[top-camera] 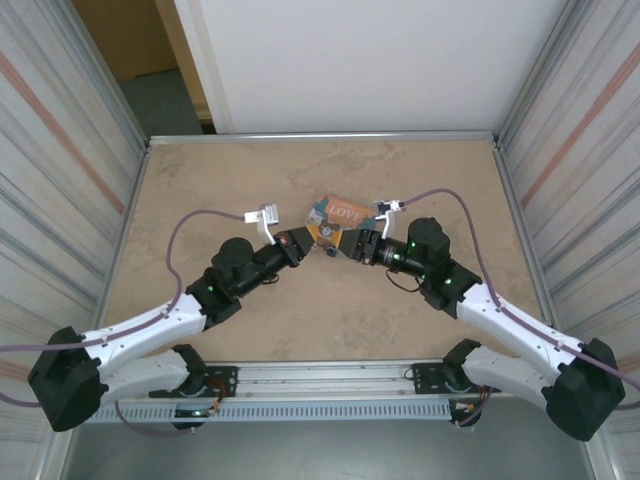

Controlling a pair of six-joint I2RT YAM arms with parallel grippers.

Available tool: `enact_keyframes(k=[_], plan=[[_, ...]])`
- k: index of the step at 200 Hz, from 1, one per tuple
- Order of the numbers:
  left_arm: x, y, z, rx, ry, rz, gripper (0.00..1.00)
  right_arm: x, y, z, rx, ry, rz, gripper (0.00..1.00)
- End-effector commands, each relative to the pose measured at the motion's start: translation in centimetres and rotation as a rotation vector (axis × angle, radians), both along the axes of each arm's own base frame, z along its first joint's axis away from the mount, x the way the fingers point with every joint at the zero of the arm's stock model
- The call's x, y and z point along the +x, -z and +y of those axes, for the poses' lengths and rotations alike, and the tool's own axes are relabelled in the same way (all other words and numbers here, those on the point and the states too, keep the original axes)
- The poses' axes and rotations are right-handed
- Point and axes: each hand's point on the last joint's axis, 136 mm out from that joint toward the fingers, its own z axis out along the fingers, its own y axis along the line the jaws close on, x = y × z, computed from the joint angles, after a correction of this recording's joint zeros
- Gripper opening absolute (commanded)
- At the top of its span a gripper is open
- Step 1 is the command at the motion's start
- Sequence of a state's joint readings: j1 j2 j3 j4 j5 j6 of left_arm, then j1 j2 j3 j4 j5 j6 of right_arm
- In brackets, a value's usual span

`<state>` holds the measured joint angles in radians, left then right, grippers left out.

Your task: Unlock a padlock with a key

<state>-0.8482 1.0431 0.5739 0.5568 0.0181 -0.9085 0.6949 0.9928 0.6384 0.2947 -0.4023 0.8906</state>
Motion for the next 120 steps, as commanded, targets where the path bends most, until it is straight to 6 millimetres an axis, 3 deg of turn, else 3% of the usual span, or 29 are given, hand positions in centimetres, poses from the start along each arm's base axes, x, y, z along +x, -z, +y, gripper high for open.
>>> enact_keyframes(k=[1,85,120], plan=[[-0.6,-3.2,0.3,-0.041,0.014,-0.148,0.0,-0.6,-1.8,1.3,0.05,-0.043,-0.031,0.48],[-0.4,-3.2,0.9,-0.092,-0.014,-0.137,0.0,-1.7,-2.2,3.1,0.084,-0.117,-0.052,0.46],[-0.4,-3.0,1.0,-0.091,-0.019,-0.131,0.0,-1.5,-2.1,3.4,0.079,-0.116,-0.045,0.4]])
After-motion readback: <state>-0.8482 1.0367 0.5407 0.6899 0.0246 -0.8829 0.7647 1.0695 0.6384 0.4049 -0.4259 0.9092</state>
